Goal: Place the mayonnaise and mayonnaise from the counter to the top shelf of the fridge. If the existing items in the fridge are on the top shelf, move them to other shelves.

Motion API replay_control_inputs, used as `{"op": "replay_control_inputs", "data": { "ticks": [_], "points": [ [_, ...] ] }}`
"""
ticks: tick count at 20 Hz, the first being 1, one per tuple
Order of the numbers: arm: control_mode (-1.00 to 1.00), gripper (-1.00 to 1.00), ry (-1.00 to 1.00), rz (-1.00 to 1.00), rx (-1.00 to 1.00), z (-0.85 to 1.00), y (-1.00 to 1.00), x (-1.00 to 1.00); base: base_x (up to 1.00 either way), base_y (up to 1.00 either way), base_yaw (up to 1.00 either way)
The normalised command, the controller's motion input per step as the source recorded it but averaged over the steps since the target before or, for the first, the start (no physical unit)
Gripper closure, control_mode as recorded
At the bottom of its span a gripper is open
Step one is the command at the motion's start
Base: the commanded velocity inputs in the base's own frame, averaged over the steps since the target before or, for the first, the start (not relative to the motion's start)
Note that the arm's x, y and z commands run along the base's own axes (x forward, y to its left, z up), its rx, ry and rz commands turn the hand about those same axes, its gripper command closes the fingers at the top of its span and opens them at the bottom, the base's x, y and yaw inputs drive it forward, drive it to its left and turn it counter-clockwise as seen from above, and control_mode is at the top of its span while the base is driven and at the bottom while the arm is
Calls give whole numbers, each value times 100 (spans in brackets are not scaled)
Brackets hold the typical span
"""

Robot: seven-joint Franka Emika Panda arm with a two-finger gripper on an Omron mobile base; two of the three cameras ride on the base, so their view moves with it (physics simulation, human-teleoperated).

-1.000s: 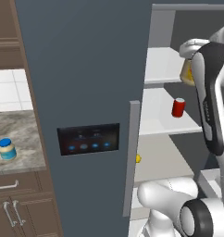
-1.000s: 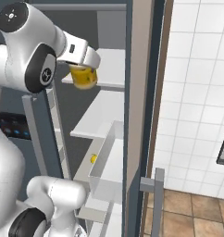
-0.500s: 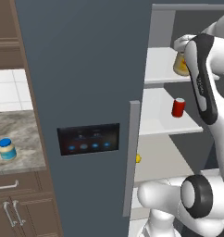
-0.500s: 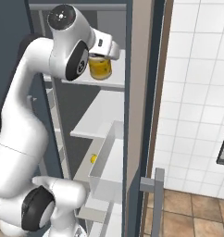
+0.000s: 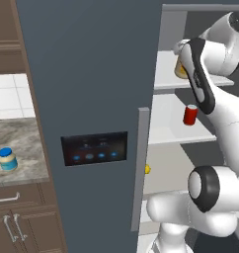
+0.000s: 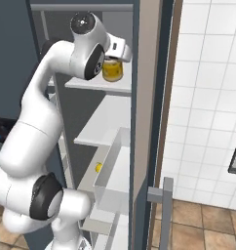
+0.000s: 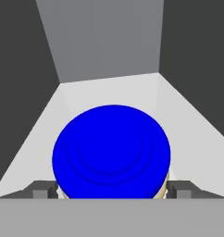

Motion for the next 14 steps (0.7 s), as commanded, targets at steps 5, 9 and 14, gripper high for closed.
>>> {"op": "replay_control_inputs", "data": {
  "ticks": [5,9,14],
  "points": [
    [-100,100,0,0,0,-20,-10,79,0,0,0],
    [-100,100,4,0,0,-19,-16,78,0,0,0],
    [-100,100,5,0,0,-4,-50,56,0,0,0]
  ]
}}
